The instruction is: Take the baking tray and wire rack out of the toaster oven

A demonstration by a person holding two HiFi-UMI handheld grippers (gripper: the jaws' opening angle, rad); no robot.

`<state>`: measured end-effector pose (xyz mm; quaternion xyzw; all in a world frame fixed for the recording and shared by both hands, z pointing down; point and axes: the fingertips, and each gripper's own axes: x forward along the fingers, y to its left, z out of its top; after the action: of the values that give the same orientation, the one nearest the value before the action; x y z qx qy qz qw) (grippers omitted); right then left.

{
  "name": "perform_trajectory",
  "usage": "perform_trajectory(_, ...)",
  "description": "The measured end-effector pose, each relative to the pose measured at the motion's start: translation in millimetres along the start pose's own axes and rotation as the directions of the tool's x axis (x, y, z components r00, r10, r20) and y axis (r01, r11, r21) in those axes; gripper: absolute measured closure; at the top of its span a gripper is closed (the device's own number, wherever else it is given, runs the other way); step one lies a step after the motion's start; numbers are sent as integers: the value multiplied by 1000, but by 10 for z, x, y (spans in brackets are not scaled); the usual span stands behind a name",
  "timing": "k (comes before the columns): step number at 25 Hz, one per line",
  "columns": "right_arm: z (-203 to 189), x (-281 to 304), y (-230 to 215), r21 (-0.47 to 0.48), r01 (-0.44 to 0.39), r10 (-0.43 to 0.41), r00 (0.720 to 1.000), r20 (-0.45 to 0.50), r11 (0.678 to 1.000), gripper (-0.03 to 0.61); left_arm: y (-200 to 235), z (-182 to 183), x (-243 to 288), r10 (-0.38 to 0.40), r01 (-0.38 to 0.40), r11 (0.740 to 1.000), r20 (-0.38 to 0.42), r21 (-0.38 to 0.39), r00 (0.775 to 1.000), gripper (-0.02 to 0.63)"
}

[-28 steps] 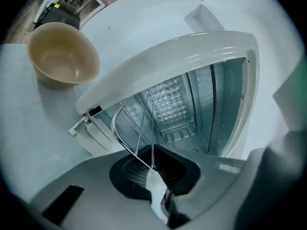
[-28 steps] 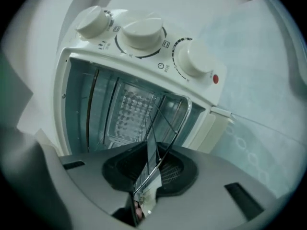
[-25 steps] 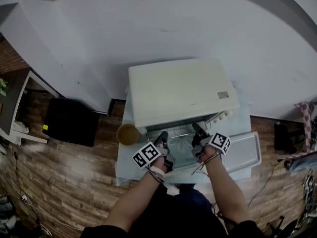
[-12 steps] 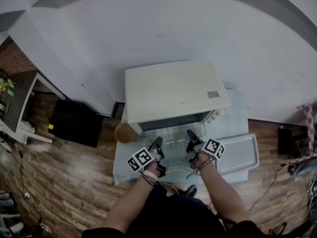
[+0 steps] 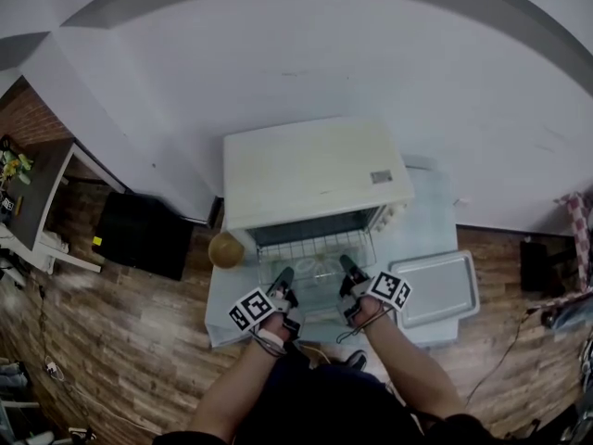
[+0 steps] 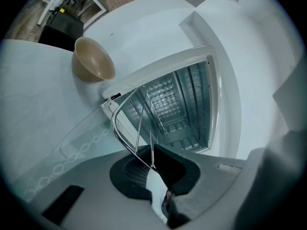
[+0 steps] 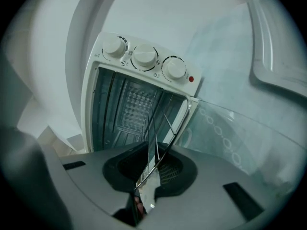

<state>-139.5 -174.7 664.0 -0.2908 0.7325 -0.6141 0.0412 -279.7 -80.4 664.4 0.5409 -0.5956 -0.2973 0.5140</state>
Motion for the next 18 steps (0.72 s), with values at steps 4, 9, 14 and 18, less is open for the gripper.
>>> perform_trajectory(4, -58, -110, -2, 3, -10, 10, 1000, 0, 1000, 535, -27, -71, -78, -22, 22, 1000, -12, 13, 1000, 598)
perform_trajectory(9, -130, -251, 27, 20, -29, 29, 1000, 0, 999, 545, -94, -146, -196, -57, 58, 998, -18, 23, 998, 598)
perform_trajectory(14, -177, -405, -16, 55, -56, 55, 998, 10, 997, 565, -85, -271, -324, -64, 64, 997, -1, -43, 998, 598)
perform_trajectory(18, -232, -522, -31, 51, -64, 65, 998, -6, 997, 566, -93, -362, -434, -60, 60, 997, 2, -53, 998, 600)
